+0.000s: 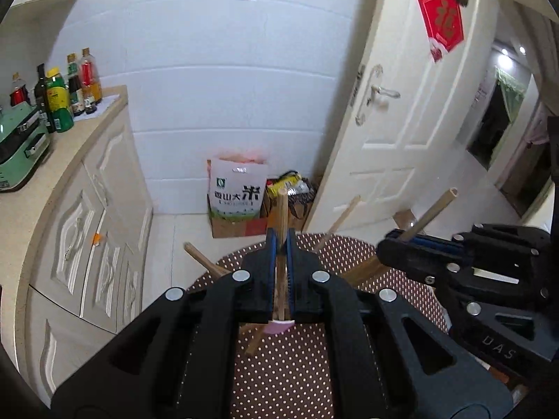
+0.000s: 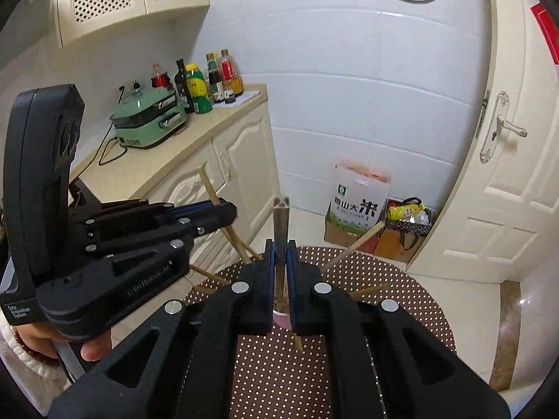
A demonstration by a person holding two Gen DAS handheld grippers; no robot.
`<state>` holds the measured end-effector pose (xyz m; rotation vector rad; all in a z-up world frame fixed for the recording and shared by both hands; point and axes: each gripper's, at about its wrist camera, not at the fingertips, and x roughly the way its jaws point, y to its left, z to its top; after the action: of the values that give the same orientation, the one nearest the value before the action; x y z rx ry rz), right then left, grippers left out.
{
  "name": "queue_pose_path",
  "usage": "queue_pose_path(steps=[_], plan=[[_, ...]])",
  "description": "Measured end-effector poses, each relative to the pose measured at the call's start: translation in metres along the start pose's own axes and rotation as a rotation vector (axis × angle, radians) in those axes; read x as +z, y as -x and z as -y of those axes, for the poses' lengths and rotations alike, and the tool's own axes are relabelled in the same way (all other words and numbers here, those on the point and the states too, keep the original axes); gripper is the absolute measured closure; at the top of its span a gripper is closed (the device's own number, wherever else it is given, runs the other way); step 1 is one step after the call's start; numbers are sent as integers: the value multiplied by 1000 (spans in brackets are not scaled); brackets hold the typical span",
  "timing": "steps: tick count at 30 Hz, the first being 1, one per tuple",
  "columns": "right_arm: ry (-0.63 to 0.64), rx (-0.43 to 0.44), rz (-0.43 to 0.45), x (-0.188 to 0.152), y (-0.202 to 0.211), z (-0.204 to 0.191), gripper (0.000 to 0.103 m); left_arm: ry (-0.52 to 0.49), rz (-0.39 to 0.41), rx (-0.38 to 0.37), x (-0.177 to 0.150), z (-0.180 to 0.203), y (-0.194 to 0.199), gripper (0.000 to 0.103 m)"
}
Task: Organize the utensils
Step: 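Lower both held sticks into the pink cup from above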
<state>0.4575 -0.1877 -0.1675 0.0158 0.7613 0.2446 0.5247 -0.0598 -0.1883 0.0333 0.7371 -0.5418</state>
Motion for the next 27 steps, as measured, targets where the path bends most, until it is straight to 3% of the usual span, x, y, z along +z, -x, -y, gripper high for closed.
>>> queue_pose_path(steps=[4, 27], plan=[[13, -5, -28, -4, -10, -3, 98, -12, -50, -2, -7, 0, -9, 97], [22, -17, -103, -20, -36, -4, 97, 14, -121, 14, -26, -3, -22, 96]])
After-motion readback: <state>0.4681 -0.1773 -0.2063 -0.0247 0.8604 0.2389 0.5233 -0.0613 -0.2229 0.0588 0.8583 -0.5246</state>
